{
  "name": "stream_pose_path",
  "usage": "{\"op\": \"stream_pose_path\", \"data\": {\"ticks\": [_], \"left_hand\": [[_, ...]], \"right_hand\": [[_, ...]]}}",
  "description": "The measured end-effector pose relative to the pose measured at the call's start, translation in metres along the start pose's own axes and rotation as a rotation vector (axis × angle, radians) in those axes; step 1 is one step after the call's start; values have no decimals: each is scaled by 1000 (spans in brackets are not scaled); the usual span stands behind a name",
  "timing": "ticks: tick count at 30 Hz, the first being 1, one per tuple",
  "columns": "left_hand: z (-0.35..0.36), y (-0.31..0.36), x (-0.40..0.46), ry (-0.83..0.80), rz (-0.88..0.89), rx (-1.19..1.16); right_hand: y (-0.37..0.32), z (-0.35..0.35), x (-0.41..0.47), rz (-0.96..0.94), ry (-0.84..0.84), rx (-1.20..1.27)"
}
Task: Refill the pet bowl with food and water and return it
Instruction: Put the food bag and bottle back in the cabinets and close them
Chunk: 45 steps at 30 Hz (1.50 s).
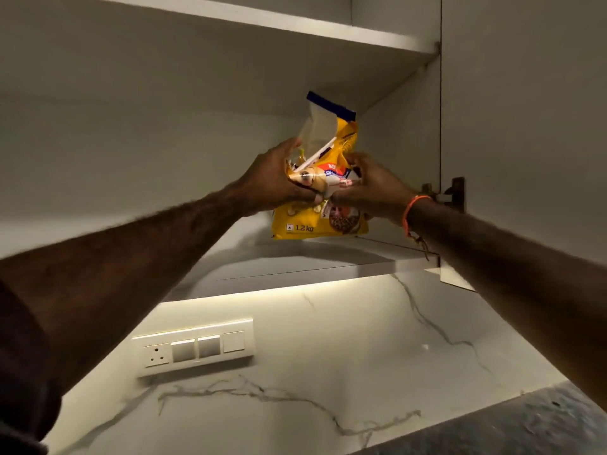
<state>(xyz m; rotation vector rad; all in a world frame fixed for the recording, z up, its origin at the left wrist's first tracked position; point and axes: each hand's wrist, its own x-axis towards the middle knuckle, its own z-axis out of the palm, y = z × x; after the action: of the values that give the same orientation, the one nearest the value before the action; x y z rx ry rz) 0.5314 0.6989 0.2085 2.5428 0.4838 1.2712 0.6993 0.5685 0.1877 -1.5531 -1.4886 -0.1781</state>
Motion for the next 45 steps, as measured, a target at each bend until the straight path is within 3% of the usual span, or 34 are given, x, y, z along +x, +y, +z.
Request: {"op": "stream_pose_path", "data": {"ticks": [7,20,28,33,37,45], "left_hand": [[55,-49,35,-80,-69,34],[71,-62,47,-103,-272,118],[34,-29,-11,-43,-345,218],[1,-12,-79,-60,-294,369],[-37,-10,-149,-62,-269,512],[-108,-11,-298,-6,-372,585]], "right_hand": [[77,35,43,54,-25,18],[116,47,70,111,-33,0],[89,45,45,60,-5,-61],[22,55,-10,-15,20,-81],[-27,85,-55,-70,-15,-126],[-89,172,-146,-215,23,-169]]}}
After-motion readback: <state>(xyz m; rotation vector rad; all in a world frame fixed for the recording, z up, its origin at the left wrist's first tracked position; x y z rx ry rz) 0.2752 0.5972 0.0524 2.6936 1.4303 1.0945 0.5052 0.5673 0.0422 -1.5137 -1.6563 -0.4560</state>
